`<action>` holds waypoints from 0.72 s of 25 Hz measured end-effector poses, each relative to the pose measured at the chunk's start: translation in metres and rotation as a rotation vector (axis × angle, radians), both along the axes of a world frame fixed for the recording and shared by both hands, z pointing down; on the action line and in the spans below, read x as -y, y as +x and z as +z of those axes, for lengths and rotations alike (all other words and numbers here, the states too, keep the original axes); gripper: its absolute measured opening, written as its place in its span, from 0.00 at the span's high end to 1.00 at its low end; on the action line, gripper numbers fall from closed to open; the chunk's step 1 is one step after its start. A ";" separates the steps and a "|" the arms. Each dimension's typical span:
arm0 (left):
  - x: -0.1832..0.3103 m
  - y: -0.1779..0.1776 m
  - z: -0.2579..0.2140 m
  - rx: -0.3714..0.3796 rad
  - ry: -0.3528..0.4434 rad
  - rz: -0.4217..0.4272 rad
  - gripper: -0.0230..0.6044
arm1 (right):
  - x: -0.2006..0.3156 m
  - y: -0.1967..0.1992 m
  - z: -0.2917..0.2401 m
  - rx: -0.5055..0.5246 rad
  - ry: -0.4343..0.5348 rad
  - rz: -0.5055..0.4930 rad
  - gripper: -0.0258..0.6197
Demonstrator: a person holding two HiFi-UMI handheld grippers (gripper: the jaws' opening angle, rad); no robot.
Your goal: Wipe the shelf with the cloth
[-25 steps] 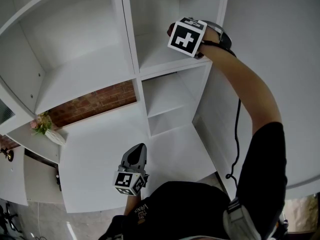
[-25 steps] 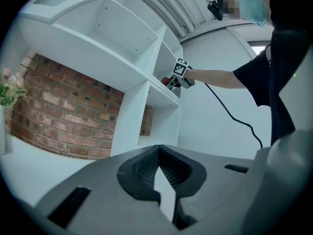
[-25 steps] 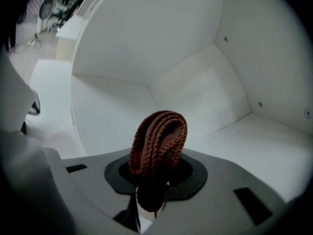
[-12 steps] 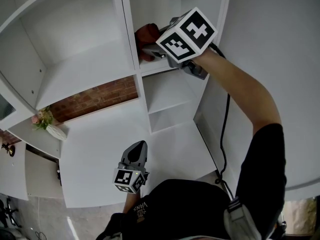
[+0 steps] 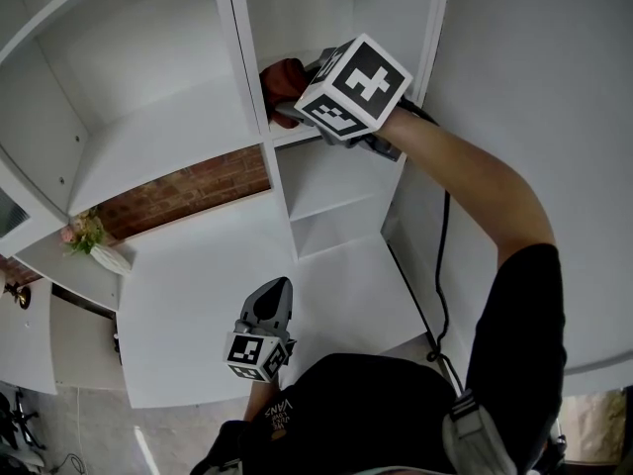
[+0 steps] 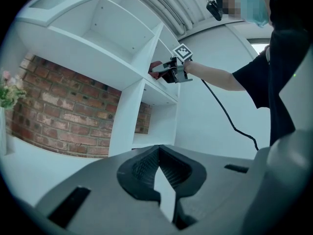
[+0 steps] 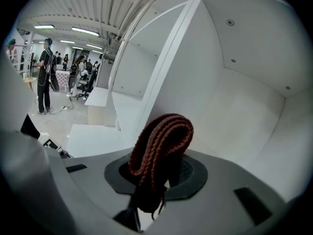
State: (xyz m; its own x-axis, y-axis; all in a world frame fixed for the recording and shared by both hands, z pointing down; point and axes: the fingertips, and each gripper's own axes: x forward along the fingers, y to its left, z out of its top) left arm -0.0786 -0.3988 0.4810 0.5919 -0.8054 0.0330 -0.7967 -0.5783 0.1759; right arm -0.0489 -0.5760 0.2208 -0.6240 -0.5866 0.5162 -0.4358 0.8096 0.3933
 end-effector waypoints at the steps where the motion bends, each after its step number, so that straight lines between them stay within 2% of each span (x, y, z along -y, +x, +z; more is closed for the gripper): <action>1: 0.000 0.001 0.001 -0.001 -0.001 0.001 0.95 | 0.001 0.004 0.000 -0.008 0.008 0.004 0.81; 8: -0.001 0.009 0.002 -0.004 -0.005 0.021 0.95 | 0.006 0.057 -0.001 -0.113 0.059 0.092 0.81; 18: 0.003 0.040 0.000 -0.008 -0.003 0.107 0.95 | 0.014 0.147 -0.002 -0.196 0.065 0.283 0.81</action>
State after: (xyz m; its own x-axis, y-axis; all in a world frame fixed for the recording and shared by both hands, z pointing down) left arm -0.0387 -0.4016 0.4811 0.6748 -0.7374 0.0302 -0.7288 -0.6594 0.1844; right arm 0.0985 -0.5901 0.2184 -0.3246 -0.7580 0.5658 -0.5508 0.6378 0.5384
